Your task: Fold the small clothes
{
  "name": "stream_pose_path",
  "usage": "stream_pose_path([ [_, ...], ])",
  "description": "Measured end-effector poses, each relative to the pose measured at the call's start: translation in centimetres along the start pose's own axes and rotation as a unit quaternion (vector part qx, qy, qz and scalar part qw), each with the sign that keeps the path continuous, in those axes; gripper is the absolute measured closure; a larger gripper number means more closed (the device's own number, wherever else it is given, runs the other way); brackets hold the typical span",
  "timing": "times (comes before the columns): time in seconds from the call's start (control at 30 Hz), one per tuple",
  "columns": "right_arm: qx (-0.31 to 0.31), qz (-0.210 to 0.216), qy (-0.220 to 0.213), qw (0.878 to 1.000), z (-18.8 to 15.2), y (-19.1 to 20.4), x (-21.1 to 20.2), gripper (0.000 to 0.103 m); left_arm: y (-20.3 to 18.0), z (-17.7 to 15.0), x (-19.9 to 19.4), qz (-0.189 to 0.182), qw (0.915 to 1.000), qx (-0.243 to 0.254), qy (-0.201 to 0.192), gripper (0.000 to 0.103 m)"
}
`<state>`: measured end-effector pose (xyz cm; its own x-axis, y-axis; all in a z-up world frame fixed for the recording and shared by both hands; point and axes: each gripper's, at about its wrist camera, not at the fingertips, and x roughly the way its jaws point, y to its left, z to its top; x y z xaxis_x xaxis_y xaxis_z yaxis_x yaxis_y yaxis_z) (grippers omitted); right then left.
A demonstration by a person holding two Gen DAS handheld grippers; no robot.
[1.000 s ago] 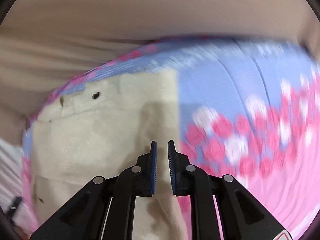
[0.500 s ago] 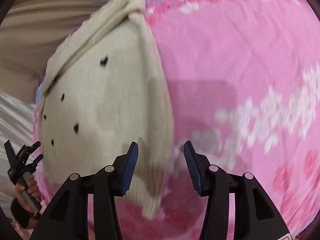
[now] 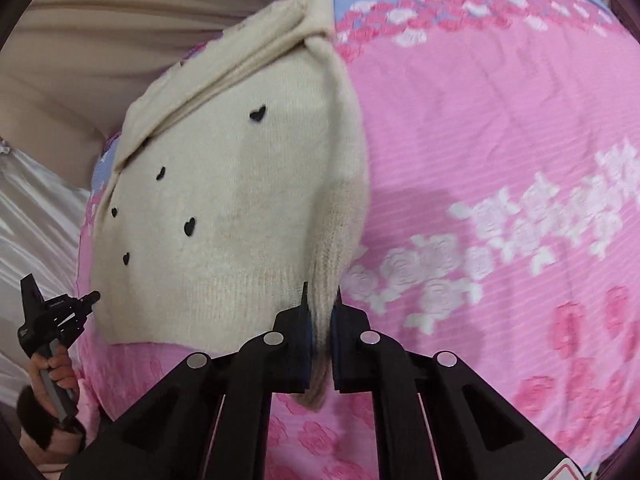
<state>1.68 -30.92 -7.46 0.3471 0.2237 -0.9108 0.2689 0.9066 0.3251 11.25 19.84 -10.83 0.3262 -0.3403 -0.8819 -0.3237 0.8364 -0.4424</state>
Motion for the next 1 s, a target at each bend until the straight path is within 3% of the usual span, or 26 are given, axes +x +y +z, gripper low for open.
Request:
stream_pose_path([
  [0.17,-0.017,-0.033,-0.006,0.999,-0.7,-2.5,-4.7,0.098,-0.4,-3.6,-2.7,-0.038,0.9985,0.013,0.038,0.101],
  [0.27,-0.025,-0.054,0.007,0.998,-1.9,-4.0,-6.2,0.098,-0.6,-7.3,-3.3,-0.035,0.9958,0.033,0.077,0.101],
  [0.4,-0.024,-0.068,0.052,0.996,-5.0,-6.4,-5.9,0.098,0.5,-11.6,-2.2,-0.017,0.9912,0.039,0.126,0.101],
  [0.5,-0.010,-0.064,0.079,0.995,-7.2,-7.4,-4.1,0.097,1.3,-12.7,-1.3,-0.018,0.9905,0.019,0.135,0.100],
  [0.6,-0.011,-0.059,0.081,0.995,-7.2,-7.0,-2.5,0.092,0.9,-11.8,-1.4,-0.012,0.9931,0.013,0.116,0.095],
  [0.7,-0.012,-0.091,0.064,0.994,-5.6,-6.3,-3.2,0.085,-0.8,-9.7,-3.6,0.006,0.9975,0.021,0.067,0.091],
  [0.73,-0.017,-0.092,0.050,0.994,-5.0,-6.0,-3.7,0.084,-1.0,-9.0,-4.1,0.010,0.9984,0.025,0.050,0.079],
  [0.8,-0.025,-0.099,0.018,0.995,-3.2,-5.6,-4.7,0.068,-2.0,-7.2,-4.7,0.025,0.9989,0.035,0.020,0.056],
  [0.93,-0.027,-0.078,-0.010,0.997,1.2,-4.6,-4.0,0.070,-5.9,-3.4,-3.0,0.029,0.9969,0.069,-0.026,0.055],
  [1.0,-0.036,-0.053,-0.019,0.998,3.9,-3.1,-3.0,0.072,-8.8,-1.8,-0.5,0.037,0.9935,0.103,-0.031,0.055],
])
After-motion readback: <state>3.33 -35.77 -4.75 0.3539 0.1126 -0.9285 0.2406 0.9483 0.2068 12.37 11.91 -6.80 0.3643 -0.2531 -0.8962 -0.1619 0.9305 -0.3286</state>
